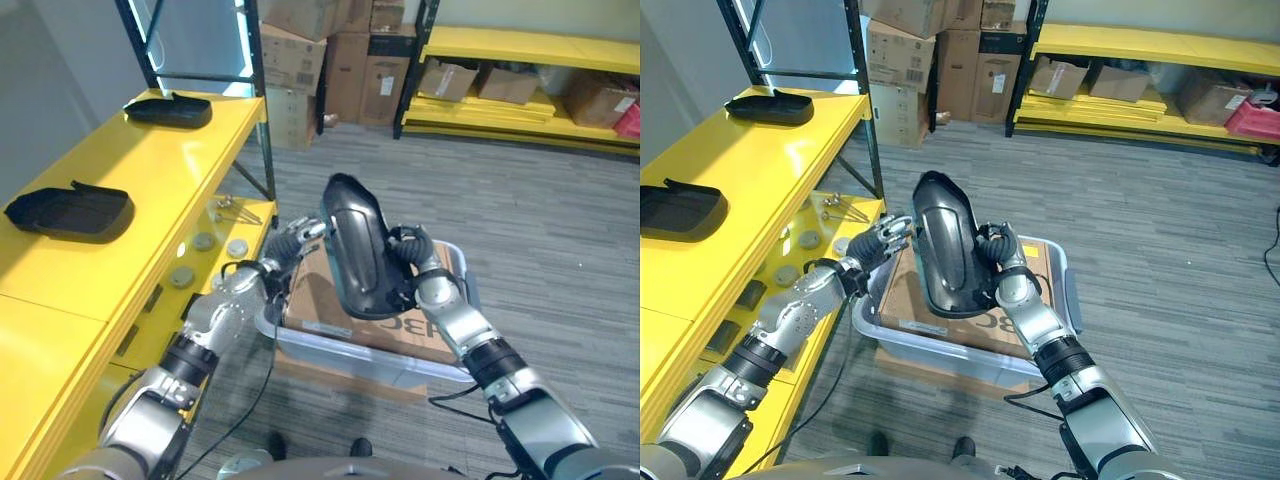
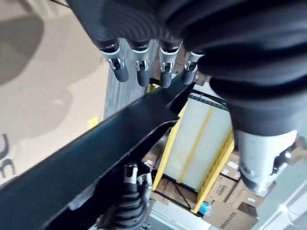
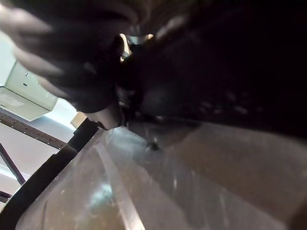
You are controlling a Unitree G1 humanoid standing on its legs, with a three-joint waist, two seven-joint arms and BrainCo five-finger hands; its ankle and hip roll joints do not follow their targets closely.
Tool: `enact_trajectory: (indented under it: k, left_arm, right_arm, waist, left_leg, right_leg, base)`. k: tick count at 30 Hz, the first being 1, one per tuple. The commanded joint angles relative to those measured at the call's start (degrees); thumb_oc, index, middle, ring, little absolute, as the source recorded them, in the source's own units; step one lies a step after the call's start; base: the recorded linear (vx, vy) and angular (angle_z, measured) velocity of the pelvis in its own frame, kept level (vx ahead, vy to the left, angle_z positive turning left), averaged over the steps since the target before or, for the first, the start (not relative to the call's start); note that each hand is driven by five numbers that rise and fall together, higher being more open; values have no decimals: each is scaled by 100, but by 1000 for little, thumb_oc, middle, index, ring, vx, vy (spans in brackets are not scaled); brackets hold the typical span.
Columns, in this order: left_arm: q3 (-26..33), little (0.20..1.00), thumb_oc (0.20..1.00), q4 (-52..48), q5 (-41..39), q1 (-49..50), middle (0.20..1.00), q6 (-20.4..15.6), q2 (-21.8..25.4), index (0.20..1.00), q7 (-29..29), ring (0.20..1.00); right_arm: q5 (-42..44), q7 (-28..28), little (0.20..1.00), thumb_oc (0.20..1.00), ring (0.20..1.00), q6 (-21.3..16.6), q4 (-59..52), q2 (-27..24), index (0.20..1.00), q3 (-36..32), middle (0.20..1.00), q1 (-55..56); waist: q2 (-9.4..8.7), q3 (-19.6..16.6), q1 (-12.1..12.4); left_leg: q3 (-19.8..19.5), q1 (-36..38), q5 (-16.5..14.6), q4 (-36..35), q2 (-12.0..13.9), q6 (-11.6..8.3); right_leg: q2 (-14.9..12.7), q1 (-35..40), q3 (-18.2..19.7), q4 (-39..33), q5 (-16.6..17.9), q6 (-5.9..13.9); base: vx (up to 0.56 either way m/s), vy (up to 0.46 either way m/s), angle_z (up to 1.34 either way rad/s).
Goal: Move parts from the plastic box to the shelf.
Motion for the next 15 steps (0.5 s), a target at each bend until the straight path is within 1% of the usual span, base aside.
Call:
enact_trajectory:
  k: [1, 3, 5, 6, 7, 11, 12, 15]
  left_arm:
    - [-492, 1000, 1000, 405, 314, -501, 1000, 164, -183, 1000, -156, 1000]
    - [-571, 1000, 1000, 439, 331, -483, 1000, 238, -193, 1000, -67, 1000]
    - [-632, 1000, 1000, 491, 369, -439, 1000, 402, -215, 1000, 94, 1000]
    - [-672, 1000, 1000, 639, 413, -394, 1000, 454, -240, 1000, 249, 1000]
    - [-678, 1000, 1000, 741, 391, -374, 1000, 481, -252, 1000, 276, 1000]
    - [-645, 1000, 1000, 1026, 482, -255, 1000, 429, -265, 1000, 98, 1000]
    - [-662, 1000, 1000, 1042, 534, -242, 1000, 422, -281, 1000, 131, 1000]
    - [-664, 1000, 1000, 1126, 400, -256, 1000, 360, -283, 1000, 114, 1000]
  right_arm:
    - [-152, -41, 200, 200, 200, -413, 25, -41, 200, 9, 200, -486]
    - [-150, -32, 200, 200, 200, -416, 20, -47, 200, 13, 200, -486]
    - [-143, -49, 200, 200, 200, -386, -7, -42, 200, 29, 200, -490]
    - [-133, -62, 200, 200, 200, -346, -35, -29, 200, 54, 200, -505]
    - [-118, -63, 200, 200, 200, -315, -50, -33, 200, 67, 200, -520]
    - [-128, -65, 200, 200, 200, -247, -99, -35, 200, 86, 200, -522]
    - [-130, -66, 200, 200, 200, -191, -110, -27, 200, 102, 200, -560]
    - [-73, -120, 200, 200, 200, -142, -117, -18, 200, 167, 200, -624]
  waist:
    - [30, -437, 143]
    - [32, -437, 137]
    - [33, -439, 137]
    - [34, -432, 133]
    - [32, -428, 131]
    - [34, -407, 139]
    - [38, -395, 150]
    - [40, -387, 155]
  left_leg:
    - [13, 107, -468, -45, 288, -211]
    - [10, 104, -469, -45, 287, -205]
    - [7, 97, -470, -45, 282, -195]
    - [14, 102, -462, -45, 284, -197]
    - [17, 103, -461, -44, 285, -195]
    - [34, 110, -465, -40, 288, -194]
    - [33, 111, -463, -41, 293, -192]
    - [26, 116, -452, -44, 290, -200]
  right_leg:
    - [-181, -7, -65, -27, -408, 509]
    - [-180, -14, -60, -27, -404, 512]
    - [-176, -22, -49, -27, -404, 514]
    - [-174, -21, -41, -27, -401, 515]
    - [-175, -21, -38, -27, -400, 517]
    - [-178, -18, -40, -27, -402, 522]
    - [-177, -16, -49, -27, -401, 519]
    - [-182, -10, -61, -27, -393, 526]
  base:
    - [0, 0, 0]
    - [0, 0, 0]
    - [0, 0, 0]
    - [0, 0, 0]
    - [0, 0, 0]
    - [0, 0, 0]
    - [0, 0, 0]
    - [0, 0, 0]
